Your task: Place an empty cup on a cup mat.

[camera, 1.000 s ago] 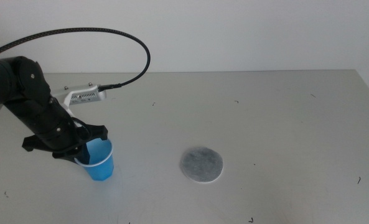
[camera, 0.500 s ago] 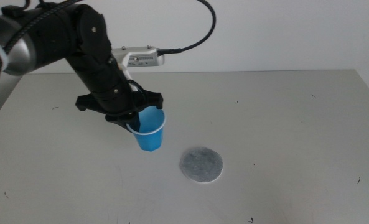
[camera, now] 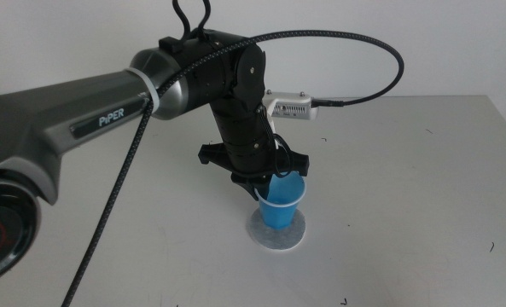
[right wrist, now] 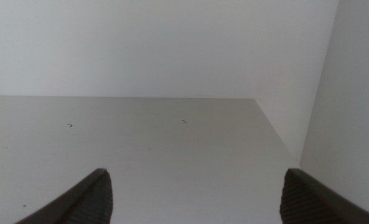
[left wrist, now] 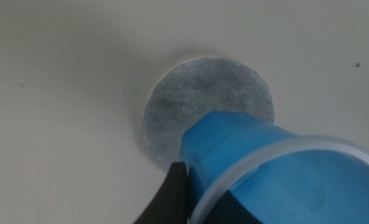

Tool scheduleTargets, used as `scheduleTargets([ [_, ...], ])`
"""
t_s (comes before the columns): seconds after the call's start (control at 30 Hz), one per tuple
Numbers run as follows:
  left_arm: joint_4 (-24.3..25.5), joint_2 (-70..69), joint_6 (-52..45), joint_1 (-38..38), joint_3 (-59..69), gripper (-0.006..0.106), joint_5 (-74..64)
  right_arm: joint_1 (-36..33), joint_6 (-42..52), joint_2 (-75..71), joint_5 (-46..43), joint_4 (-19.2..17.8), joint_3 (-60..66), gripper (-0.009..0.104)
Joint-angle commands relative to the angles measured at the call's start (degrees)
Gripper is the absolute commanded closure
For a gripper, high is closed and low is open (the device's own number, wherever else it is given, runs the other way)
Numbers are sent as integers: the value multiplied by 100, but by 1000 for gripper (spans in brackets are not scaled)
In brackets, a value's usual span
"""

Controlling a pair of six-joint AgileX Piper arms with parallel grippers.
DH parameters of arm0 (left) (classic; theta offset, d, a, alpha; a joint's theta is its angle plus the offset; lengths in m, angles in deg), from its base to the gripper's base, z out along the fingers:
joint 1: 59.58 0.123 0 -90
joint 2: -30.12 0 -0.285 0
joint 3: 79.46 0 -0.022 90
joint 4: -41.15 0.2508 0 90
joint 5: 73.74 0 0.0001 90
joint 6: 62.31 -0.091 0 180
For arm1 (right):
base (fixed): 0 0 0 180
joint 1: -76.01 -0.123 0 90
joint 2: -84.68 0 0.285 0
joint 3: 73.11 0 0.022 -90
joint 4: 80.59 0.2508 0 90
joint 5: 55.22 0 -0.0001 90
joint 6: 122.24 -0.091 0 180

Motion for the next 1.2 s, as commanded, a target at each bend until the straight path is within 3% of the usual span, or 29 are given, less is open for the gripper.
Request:
scheduleTargets([
  [0.0, -57, -163, 84, -65, -225, 100, 91, 4, 49, -110, -445, -52, -66, 1],
  [0.23, -45, 129, 72, -65, -226, 100, 112, 4, 49, -110, -445, -52, -66, 1],
  [0.37, -45, 129, 61, -65, -231, 91, 243, 4, 49, -110, -445, -52, -66, 1],
  [0.53, -55, 129, -56, -65, -231, 61, 254, 4, 49, -110, -445, -52, -66, 1],
  [0.7, -16, 119, -267, -65, -321, 16, 168, 4, 49, -110, -445, -52, -66, 1],
  [0.8, 11, 58, -441, -52, -502, -4, -56, 4, 49, -110, -445, -52, -66, 1],
  [1.03, 602, -522, -690, -52, -1006, -5, -959, 4, 49, -110, -445, -52, -66, 1],
  [1.17, 642, -1064, -481, -52, -1336, -5, -941, 4, 49, -110, -445, -52, -66, 1],
])
